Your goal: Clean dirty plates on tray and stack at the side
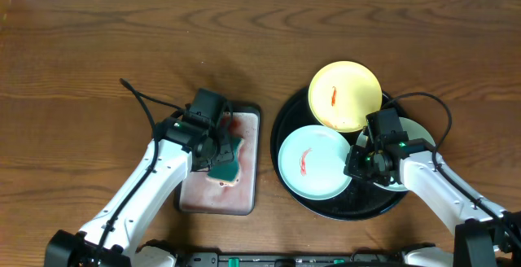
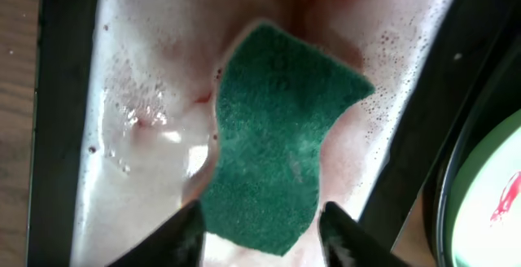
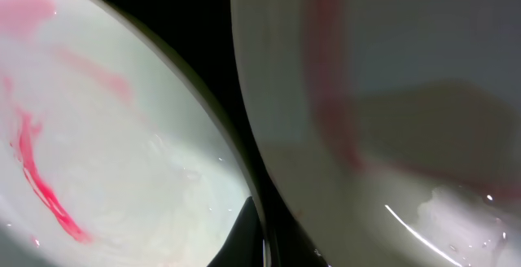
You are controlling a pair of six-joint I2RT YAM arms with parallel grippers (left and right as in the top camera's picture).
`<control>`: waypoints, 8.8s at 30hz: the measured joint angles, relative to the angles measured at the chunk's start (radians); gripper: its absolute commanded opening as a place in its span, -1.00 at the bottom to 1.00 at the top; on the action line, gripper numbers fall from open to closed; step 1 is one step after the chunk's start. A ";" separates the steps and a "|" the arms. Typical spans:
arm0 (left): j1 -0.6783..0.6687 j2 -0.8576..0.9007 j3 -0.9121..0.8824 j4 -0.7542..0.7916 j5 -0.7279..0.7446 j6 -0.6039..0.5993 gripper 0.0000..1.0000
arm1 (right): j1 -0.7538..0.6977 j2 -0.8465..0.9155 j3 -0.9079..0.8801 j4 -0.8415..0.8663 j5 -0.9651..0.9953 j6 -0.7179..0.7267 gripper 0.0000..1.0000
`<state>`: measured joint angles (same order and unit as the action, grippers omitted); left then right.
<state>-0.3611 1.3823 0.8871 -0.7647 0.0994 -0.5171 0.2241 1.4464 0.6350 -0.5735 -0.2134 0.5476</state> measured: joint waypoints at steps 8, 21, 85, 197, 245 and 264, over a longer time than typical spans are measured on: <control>-0.036 0.092 -0.125 0.190 -0.001 0.006 -0.09 | 0.000 0.005 -0.001 0.036 0.021 -0.058 -0.84; -0.043 0.177 -0.113 0.216 0.006 0.025 -0.18 | 0.000 0.006 -0.001 0.040 0.026 -0.082 -0.84; -0.426 0.498 0.155 0.637 0.291 -0.286 -0.85 | 0.005 0.006 -0.002 0.087 0.031 -0.173 -0.98; 0.079 -0.226 0.080 -0.146 -0.037 -0.054 0.36 | 0.522 -0.385 0.216 -0.247 0.916 -0.277 -0.98; 0.079 -0.337 0.080 -0.160 -0.019 -0.058 0.68 | 0.875 -0.379 0.216 -0.226 1.445 -0.474 -0.98; 0.079 -0.337 0.080 -0.160 -0.019 -0.058 0.68 | 0.875 -0.379 0.216 -0.225 1.445 -0.477 -0.98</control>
<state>-0.2821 1.0454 0.9672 -0.9245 0.0807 -0.5751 1.0988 1.0672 0.8509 -0.7990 1.2320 0.0704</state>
